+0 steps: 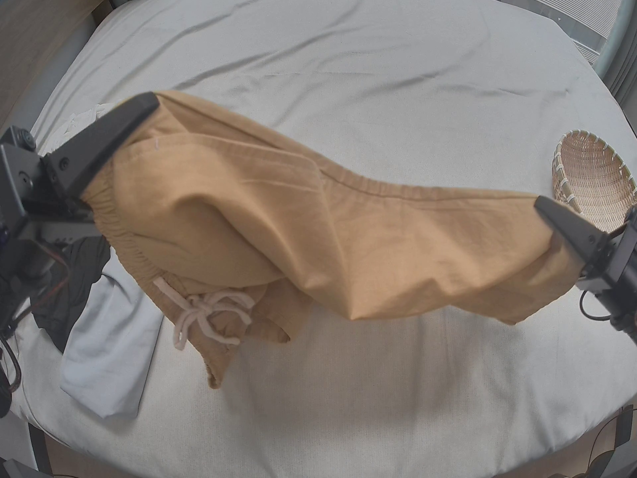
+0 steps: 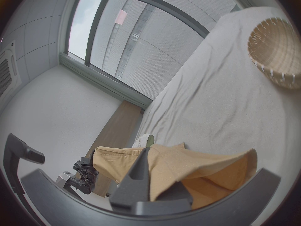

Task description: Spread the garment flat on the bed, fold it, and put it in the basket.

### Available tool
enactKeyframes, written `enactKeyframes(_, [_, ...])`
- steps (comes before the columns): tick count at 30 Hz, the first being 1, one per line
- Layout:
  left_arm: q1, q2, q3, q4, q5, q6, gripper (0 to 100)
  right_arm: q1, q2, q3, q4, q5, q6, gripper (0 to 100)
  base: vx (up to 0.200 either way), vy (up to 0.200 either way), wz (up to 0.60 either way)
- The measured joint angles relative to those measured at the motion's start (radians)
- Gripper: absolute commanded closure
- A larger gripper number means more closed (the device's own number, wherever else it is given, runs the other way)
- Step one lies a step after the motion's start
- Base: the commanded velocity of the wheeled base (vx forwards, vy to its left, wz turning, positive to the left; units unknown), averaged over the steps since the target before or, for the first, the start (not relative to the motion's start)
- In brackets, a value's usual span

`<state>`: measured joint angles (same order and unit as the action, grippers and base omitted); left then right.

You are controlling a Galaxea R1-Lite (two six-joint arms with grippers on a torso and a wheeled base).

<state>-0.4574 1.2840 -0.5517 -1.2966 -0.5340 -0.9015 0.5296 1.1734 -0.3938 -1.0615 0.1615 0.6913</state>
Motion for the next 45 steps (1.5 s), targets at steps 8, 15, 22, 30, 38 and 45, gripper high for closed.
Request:
enactKeyframes(8, [0.003, -0.02, -0.082, 0.013, -0.025, 0.005, 100, -0.043, -0.102, -0.19, 0.242, 0.016, -0.026, 100, 0.0, 0.0, 0.0])
enactKeyframes(15, [0.003, -0.025, -0.21, 0.074, -0.025, 0.005, 100, -0.095, -0.162, -0.334, 0.438, 0.063, -0.07, 100, 0.0, 0.0, 0.0])
enactKeyframes(22, [0.002, -0.028, -0.333, 0.167, -0.008, 0.004, 100, -0.114, -0.2, -0.478, 0.562, 0.076, -0.094, 100, 0.0, 0.0, 0.0])
enactKeyframes(30, [-0.001, -0.044, -0.418, 0.249, -0.003, 0.004, 100, -0.123, -0.219, -0.693, 0.692, 0.082, -0.102, 100, 0.0, 0.0, 0.0])
enactKeyframes(38, [-0.003, -0.088, -0.475, 0.342, -0.003, 0.004, 100, -0.121, -0.226, -0.927, 0.881, 0.127, -0.146, 100, 0.0, 0.0, 0.0])
enactKeyframes(45, [-0.003, -0.131, -0.455, 0.401, -0.005, 0.003, 100, -0.121, -0.239, -1.055, 0.994, 0.157, -0.152, 100, 0.0, 0.0, 0.0])
